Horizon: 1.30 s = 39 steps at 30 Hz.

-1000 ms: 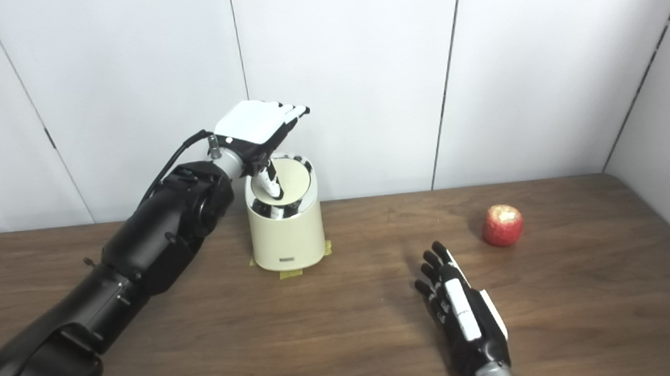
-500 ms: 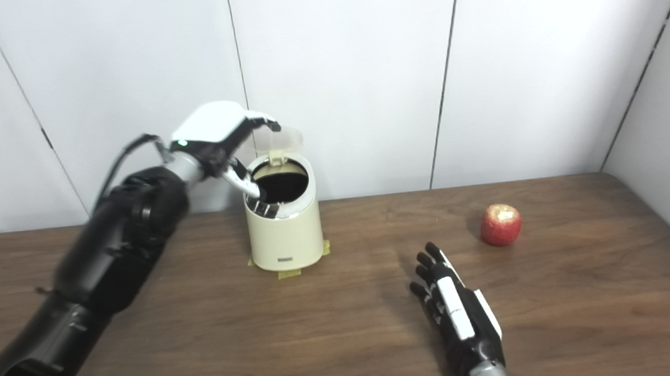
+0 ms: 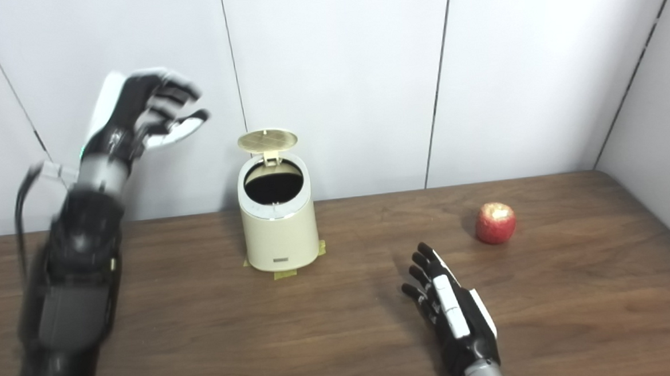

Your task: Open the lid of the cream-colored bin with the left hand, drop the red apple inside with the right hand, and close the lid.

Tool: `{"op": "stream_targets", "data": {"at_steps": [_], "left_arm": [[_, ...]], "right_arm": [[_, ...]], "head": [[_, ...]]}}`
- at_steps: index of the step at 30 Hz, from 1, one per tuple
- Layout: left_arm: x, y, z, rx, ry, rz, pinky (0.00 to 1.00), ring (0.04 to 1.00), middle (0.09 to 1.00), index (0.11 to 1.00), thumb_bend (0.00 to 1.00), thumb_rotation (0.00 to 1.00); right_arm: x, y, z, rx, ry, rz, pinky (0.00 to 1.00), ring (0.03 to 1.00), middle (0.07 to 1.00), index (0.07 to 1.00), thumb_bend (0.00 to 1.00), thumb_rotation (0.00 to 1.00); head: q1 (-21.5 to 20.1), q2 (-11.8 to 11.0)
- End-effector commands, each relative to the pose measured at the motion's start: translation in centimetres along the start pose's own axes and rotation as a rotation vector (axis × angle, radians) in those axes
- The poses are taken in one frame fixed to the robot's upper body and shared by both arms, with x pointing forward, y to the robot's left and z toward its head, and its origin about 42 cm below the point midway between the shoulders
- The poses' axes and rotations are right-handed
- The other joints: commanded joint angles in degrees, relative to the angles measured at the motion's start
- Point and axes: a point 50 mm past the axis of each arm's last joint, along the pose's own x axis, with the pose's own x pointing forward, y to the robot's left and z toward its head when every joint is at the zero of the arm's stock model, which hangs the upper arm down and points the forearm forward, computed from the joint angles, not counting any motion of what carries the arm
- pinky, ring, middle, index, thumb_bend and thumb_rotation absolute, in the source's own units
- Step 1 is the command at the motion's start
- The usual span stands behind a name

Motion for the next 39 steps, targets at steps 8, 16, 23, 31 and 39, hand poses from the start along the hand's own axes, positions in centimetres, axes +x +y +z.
{"op": "stream_targets", "data": {"at_steps": [8, 16, 23, 31, 39], "left_arm": [[-4.1, 1.7, -3.8, -0.247, 0.06, 0.013, 0.68, 0.735, 0.769, 0.765, 0.42, 0.35], [-9.2, -0.1, -7.1, -0.427, 0.142, -0.048, 0.78, 0.821, 0.864, 0.87, 0.34, 0.54], [-13.4, -2.2, -9.4, -0.433, 0.206, -0.058, 0.79, 0.82, 0.861, 0.889, 0.33, 0.65], [-15.5, -3.7, -11.4, -0.479, 0.256, -0.07, 0.86, 0.874, 0.905, 0.936, 0.38, 0.78], [-17.3, -4.6, -12.3, -0.461, 0.287, -0.061, 0.86, 0.871, 0.903, 0.936, 0.34, 0.76]], "right_arm": [[0.5, 0.2, 2.8, 0.008, -0.1, 0.043, 0.84, 0.925, 0.94, 0.922, 0.67, 0.69], [0.5, -0.4, 4.0, -0.019, -0.139, 0.057, 0.86, 0.926, 0.938, 0.924, 0.69, 0.65], [0.9, -2.9, 4.7, -0.072, -0.199, 0.001, 0.82, 0.916, 0.942, 0.914, 0.66, 0.43], [0.2, -5.8, 7.9, -0.135, -0.242, -0.113, 0.84, 0.92, 0.938, 0.888, 0.8, 0.26], [-0.2, -8.3, 11.3, -0.246, -0.271, -0.225, 0.76, 0.873, 0.894, 0.858, 0.82, 0.2]], "head": [[0.13, 0.16], [-0.32, 0.43], [-2.36, 0.98], [-9.23, 1.34], [-13.57, 1.35]]}}
